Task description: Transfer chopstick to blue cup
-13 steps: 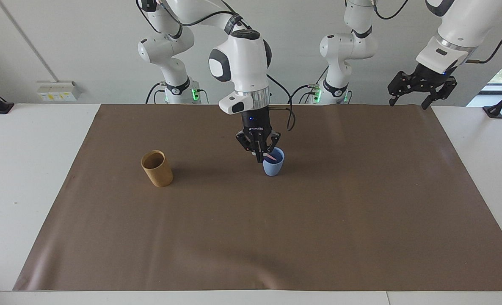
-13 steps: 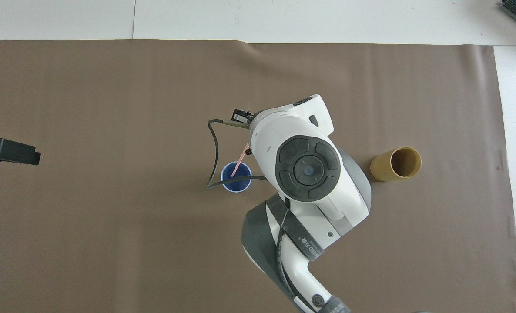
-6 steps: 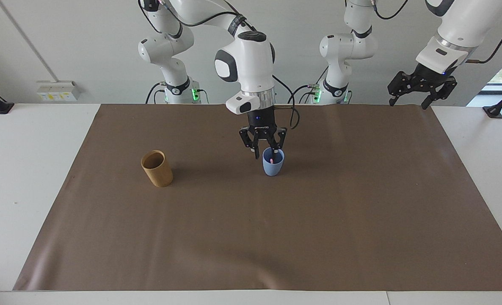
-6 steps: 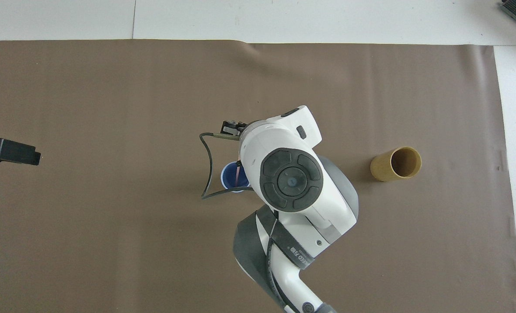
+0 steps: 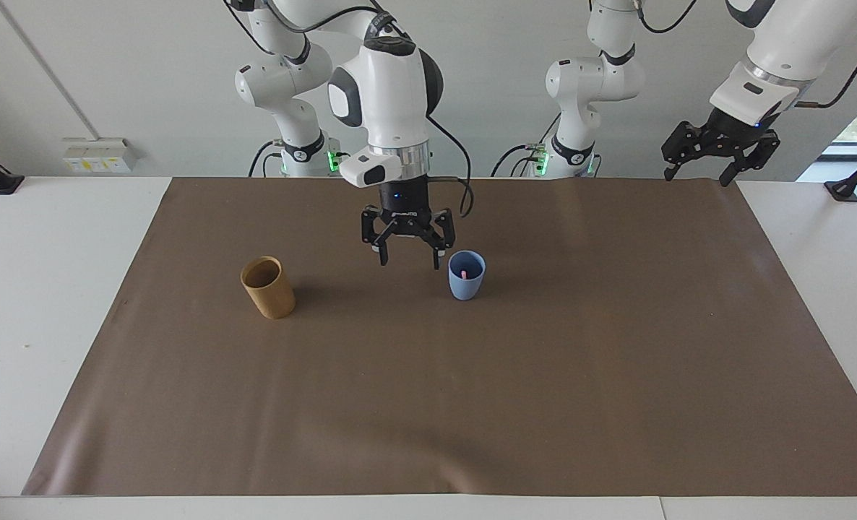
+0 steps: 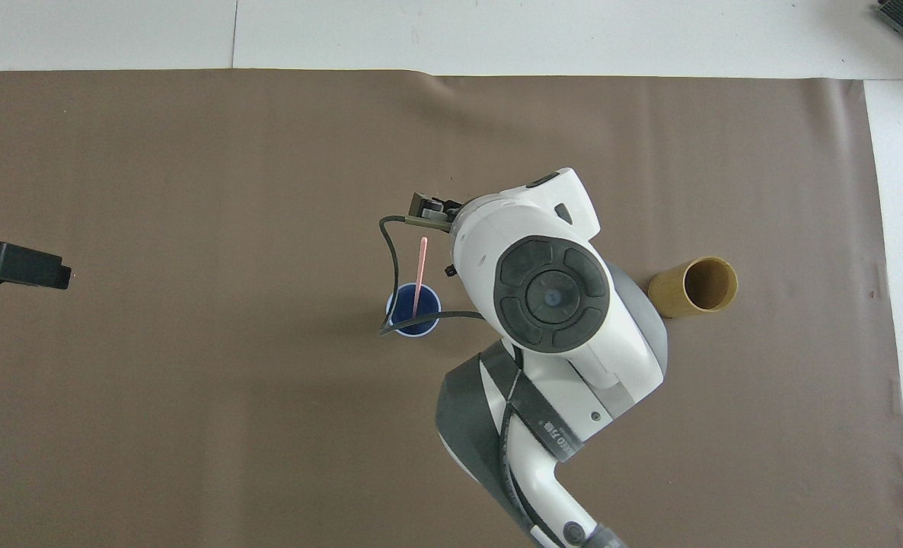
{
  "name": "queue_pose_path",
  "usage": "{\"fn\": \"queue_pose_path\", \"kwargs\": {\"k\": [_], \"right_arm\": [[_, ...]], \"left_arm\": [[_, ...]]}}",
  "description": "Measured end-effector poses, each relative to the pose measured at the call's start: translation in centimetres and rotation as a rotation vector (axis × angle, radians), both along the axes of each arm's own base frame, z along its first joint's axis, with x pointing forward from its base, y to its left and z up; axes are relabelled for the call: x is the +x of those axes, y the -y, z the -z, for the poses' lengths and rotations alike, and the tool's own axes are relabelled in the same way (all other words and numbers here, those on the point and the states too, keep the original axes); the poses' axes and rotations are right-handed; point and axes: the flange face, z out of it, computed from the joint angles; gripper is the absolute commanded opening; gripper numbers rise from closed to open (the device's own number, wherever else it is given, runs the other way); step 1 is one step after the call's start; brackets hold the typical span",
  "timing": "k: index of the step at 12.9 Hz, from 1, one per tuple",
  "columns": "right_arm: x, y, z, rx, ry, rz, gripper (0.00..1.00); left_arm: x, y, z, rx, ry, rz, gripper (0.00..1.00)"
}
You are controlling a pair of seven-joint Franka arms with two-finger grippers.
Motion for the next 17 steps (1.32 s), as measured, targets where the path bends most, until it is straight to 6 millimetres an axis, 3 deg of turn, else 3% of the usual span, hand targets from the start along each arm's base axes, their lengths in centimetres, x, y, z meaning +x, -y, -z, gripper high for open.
{"fn": "queue_pose_path", "kwargs": {"k": [3, 7, 14, 17], "right_arm": [[0.1, 6.9, -3.5, -0.029, -0.060, -0.046, 1.00], [-1.1, 15.0, -6.5, -0.026, -0.163, -0.058, 1.00], [-2.9, 24.2, -9.0, -0.058, -0.306, -0.050, 1.00], [-4.6, 27.0, -9.5, -0.061, -0.389, -0.046, 1.00]], "left_arm": [[-0.5, 0.3, 0.2, 0.003, -0.033, 0.007, 1.00], [-1.1, 0.2, 0.3, 0.005, -0.070, 0.005, 1.00], [-1.0, 0.1, 0.2, 0.004, -0.064, 0.003, 1.00], [-1.0, 0.1, 0.2, 0.004, -0.061, 0.003, 1.00]]}}
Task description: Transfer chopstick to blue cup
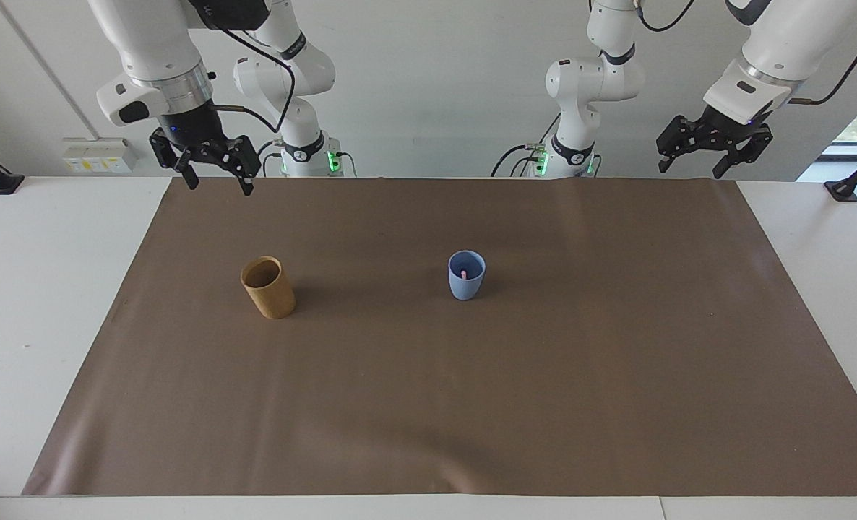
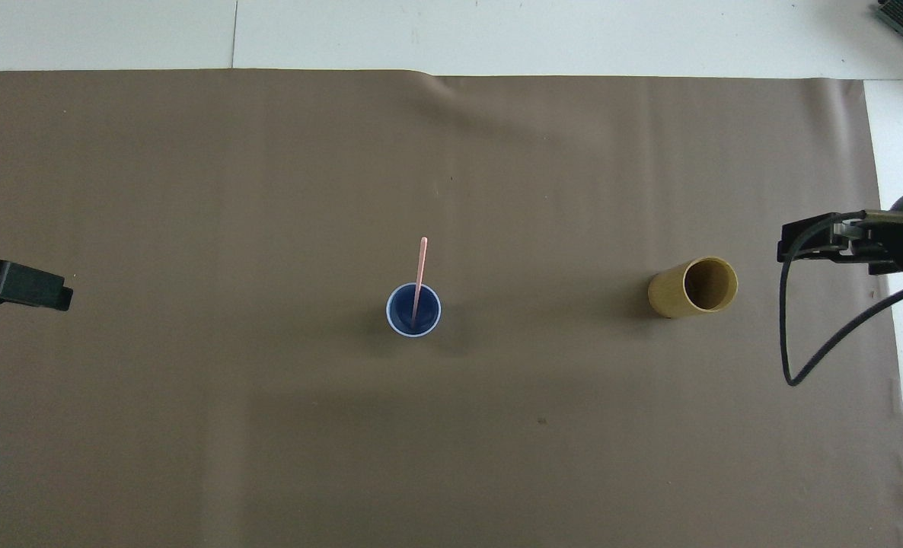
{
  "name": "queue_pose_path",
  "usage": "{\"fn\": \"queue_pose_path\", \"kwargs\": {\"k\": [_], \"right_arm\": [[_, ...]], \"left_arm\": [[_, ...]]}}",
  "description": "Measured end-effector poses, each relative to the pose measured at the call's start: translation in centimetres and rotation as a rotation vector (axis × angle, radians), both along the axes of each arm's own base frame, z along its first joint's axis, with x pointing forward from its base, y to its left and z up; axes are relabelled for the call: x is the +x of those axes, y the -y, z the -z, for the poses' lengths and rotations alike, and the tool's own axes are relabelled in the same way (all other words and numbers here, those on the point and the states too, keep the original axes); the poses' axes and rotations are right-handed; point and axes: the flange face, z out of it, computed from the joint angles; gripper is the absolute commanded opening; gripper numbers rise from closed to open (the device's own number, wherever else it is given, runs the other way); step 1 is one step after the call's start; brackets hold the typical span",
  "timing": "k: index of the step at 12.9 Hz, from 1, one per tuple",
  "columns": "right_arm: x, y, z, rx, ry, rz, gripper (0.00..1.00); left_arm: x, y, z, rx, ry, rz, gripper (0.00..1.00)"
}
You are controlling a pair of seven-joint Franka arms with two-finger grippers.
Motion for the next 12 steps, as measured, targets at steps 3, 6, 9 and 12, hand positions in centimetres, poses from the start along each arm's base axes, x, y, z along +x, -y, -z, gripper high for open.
{"fn": "queue_pose_path", "kwargs": {"k": [3, 6, 9, 12], "right_arm": [[-1.0, 0.4, -0.3, 0.001, -0.025, -0.007, 1.00], [-1.2, 1.3, 0.4, 0.001, -0.037, 0.008, 1.00], [-1.7, 1.5, 0.7, 0.003, -0.027, -0.018, 1.00], [-2.3, 1.6, 0.5, 0.004, -0.026, -0.044, 1.00]], "left_arm": [[0.1, 0.0, -0.1, -0.001, 0.008, 0.000, 1.00], [0.1, 0.0, -0.1, -0.001, 0.009, 0.000, 1.00], [0.1, 0.0, -0.1, -0.001, 0.009, 0.000, 1.00], [0.1, 0.0, -0.1, -0.001, 0.009, 0.000, 1.00]]}}
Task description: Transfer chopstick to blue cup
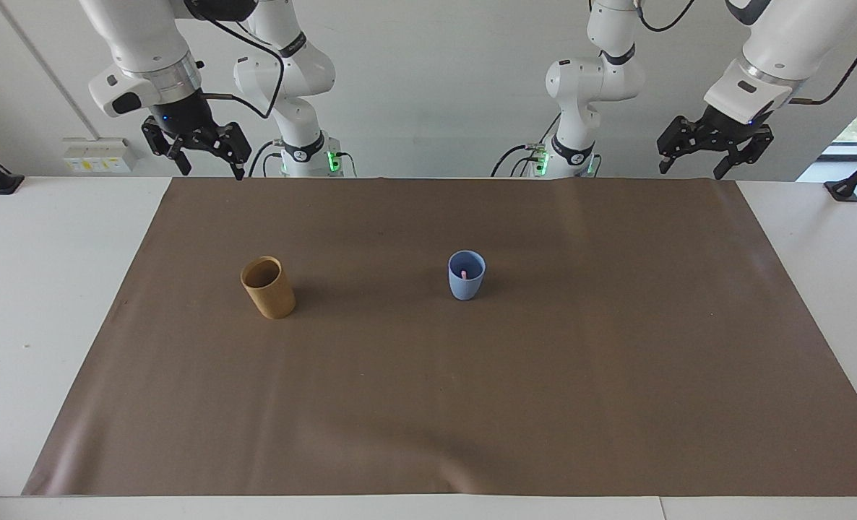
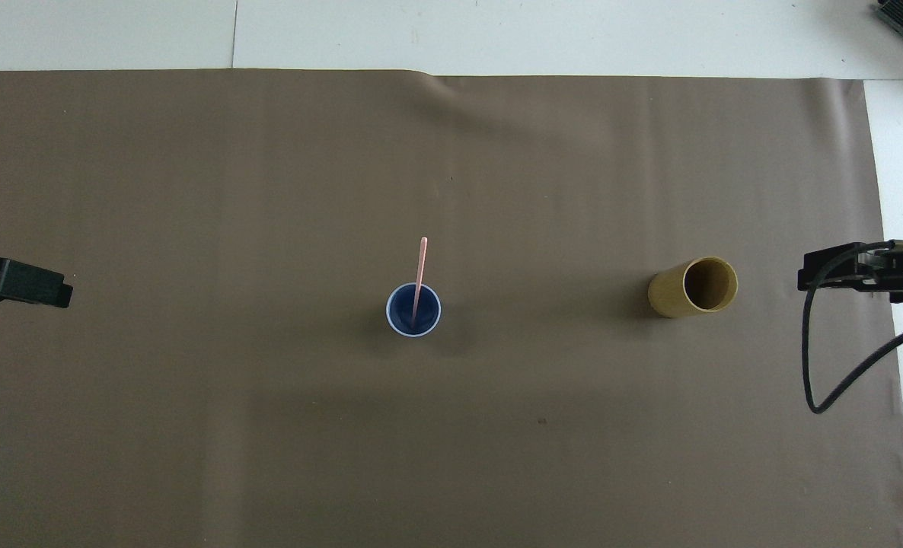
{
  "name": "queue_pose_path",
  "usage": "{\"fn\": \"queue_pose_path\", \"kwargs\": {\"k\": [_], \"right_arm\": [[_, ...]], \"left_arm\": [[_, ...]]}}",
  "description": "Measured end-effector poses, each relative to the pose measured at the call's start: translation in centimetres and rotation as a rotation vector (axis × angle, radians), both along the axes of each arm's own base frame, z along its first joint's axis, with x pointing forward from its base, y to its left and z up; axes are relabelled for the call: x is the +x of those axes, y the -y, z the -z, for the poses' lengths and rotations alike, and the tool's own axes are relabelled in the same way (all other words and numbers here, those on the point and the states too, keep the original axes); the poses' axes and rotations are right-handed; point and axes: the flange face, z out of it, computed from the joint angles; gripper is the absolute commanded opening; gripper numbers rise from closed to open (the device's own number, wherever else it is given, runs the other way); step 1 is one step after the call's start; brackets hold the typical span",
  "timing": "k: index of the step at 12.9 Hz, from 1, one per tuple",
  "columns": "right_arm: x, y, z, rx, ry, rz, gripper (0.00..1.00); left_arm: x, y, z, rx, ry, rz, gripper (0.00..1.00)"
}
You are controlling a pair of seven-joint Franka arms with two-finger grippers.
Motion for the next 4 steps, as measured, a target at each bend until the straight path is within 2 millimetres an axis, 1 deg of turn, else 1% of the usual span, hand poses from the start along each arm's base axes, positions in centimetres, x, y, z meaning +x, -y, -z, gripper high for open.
{"fn": "queue_pose_path", "kwargs": {"k": [4], "right_arm": [[0.00, 0.21, -0.01, -0.019, 0.001, -0.005, 1.00]], "left_arm": [[0.00, 0.04, 0.00, 0.000, 0.000, 0.001, 1.00]]}}
